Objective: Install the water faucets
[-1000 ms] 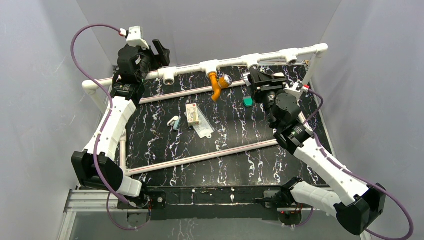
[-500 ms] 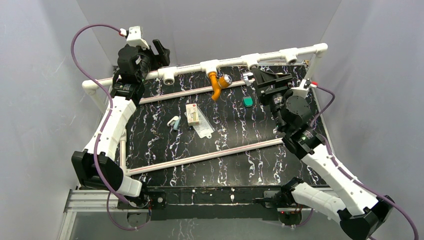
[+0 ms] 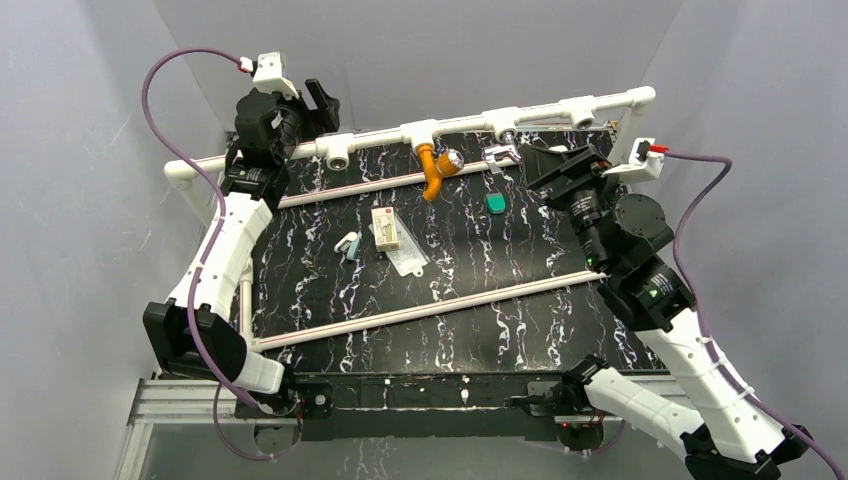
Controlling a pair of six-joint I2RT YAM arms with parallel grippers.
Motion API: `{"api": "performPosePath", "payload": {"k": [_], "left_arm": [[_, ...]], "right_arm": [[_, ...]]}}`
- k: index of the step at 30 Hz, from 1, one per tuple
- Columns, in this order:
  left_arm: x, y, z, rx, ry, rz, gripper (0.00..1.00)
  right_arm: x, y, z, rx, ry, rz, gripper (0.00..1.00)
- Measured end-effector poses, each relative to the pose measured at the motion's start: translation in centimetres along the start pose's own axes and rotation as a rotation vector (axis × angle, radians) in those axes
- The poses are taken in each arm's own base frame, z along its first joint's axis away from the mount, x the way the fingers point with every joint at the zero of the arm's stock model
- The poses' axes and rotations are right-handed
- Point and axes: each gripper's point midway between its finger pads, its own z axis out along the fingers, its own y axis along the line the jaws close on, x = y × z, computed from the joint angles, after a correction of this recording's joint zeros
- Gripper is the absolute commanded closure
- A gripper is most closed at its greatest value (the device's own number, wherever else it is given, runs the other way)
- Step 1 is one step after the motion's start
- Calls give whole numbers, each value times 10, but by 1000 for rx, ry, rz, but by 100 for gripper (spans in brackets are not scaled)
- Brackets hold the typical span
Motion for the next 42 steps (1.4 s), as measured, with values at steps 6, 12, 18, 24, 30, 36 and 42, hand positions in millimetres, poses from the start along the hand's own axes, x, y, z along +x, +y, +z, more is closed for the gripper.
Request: {"api": "performPosePath", "payload": {"k": [6, 12, 18, 24, 30, 36, 42], "left_arm": [[0, 0, 0, 0, 0, 0, 22], [0, 0, 0, 1, 0, 0, 23], [0, 0, 0, 2, 0, 0, 23], [0, 0, 0, 2, 1, 0, 23], [0, 0, 0, 3, 1, 0, 23], [0, 0, 1, 2, 1, 0, 23], [0, 0, 1, 2, 1, 0, 23]], "right_arm": [[8, -9, -2, -38, 68, -390, 13], [22, -12, -5, -169, 155, -793, 12], [28, -19, -9, -284, 205, -1167, 11], [22, -26, -6, -346, 169, -1513, 11], [33, -41, 9, -385, 160, -1820, 13], [36, -44, 26, -384, 122, -1996, 15], [41, -42, 41, -398, 77, -2157, 18]]}}
